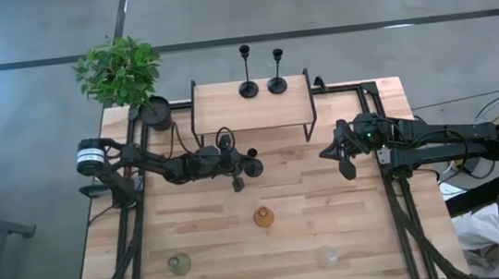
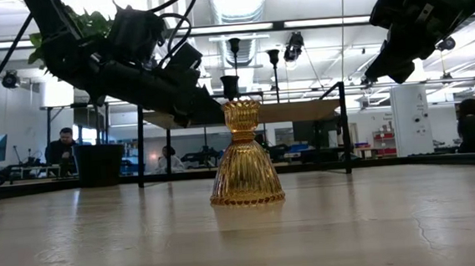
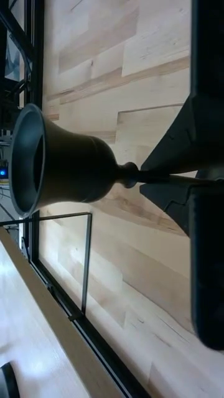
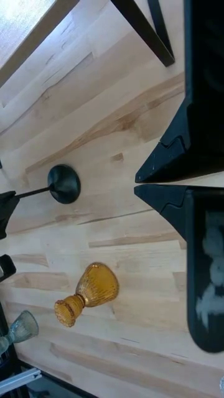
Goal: Pick & Place candle stick holders
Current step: Put the black candle holder on the shelf
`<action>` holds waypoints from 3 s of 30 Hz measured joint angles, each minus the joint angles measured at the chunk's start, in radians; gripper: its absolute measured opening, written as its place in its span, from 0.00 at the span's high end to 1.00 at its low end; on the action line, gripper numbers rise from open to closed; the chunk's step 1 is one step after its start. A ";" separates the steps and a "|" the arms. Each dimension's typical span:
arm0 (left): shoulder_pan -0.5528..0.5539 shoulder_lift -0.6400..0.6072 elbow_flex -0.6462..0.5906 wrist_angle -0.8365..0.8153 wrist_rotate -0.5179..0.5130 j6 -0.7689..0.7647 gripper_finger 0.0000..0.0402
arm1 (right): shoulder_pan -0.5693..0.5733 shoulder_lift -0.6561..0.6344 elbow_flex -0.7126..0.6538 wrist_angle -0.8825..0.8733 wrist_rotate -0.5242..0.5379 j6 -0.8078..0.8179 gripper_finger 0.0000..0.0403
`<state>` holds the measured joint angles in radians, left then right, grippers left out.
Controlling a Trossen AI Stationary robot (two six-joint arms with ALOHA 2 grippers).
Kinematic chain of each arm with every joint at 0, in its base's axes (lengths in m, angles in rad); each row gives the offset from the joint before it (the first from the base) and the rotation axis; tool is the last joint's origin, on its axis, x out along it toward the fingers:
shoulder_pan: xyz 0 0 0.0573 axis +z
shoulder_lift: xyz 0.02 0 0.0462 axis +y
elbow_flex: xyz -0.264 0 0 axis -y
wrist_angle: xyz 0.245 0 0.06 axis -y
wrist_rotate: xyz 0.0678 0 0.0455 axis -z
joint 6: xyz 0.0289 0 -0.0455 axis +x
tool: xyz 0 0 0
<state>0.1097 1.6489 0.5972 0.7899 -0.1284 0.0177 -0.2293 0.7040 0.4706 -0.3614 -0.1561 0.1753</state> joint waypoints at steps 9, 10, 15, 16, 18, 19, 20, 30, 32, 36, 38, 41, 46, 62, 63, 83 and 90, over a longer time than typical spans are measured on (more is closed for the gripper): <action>0.000 -0.004 0.014 -0.001 -0.003 0.005 0.95 | 0.000 0.000 0.000 0.000 0.000 0.000 0.97; 0.000 -0.008 0.014 -0.001 -0.002 0.005 0.95 | 0.000 0.000 0.000 0.000 0.000 0.000 0.97; 0.001 -0.033 0.014 0.000 -0.002 0.013 0.95 | 0.000 0.000 0.000 0.000 0.000 0.000 0.97; 0.001 -0.039 0.014 0.000 -0.001 0.013 0.95 | 0.000 0.000 0.000 0.000 0.000 0.000 0.97; 0.001 -0.050 0.014 0.000 -0.001 0.014 0.95 | 0.000 0.000 0.000 0.000 0.000 0.000 0.97; 0.001 -0.053 0.014 0.000 -0.001 0.014 0.95 | 0.000 0.000 0.000 0.000 0.000 0.000 0.97; 0.001 -0.058 0.013 -0.005 -0.001 0.014 0.95 | 0.000 0.000 0.000 0.000 0.000 0.000 0.97; 0.002 -0.148 0.012 -0.076 0.001 0.007 0.95 | 0.000 0.000 0.000 0.000 0.000 0.000 0.97; 0.003 -0.180 0.012 -0.117 0.001 0.001 0.95 | 0.000 0.000 0.000 0.000 0.000 0.000 0.97; 0.006 -0.254 0.021 -0.204 0.000 -0.003 0.95 | 0.000 0.000 0.000 0.000 0.000 0.000 0.97; 0.009 -0.291 0.033 -0.247 0.000 -0.004 0.95 | 0.000 0.000 0.000 0.000 0.000 0.000 0.97; 0.016 -0.341 0.058 -0.322 -0.002 -0.003 0.95 | 0.000 0.000 0.000 0.000 0.000 0.000 0.97; 0.033 -0.410 0.132 -0.484 -0.029 -0.003 0.95 | 0.000 0.000 0.000 0.000 0.000 0.000 0.97; 0.145 -0.463 0.230 -0.623 -0.054 -0.025 0.95 | 0.000 0.001 0.000 0.000 0.000 0.000 0.97; 0.154 -0.466 0.230 -0.624 -0.054 -0.038 0.95 | 0.000 0.001 0.000 0.000 0.000 0.000 0.97; 0.403 -0.481 0.230 -0.616 -0.123 -0.085 0.95 | 0.000 0.001 0.000 0.000 0.000 0.000 0.97; 0.465 -0.440 0.259 -0.599 -0.088 -0.124 0.95 | 0.000 0.001 0.000 0.000 0.000 0.000 0.97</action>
<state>0.5751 1.2094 0.8558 0.1912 -0.2168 -0.1061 -0.2291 0.7048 0.4708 -0.3611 -0.1559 0.1750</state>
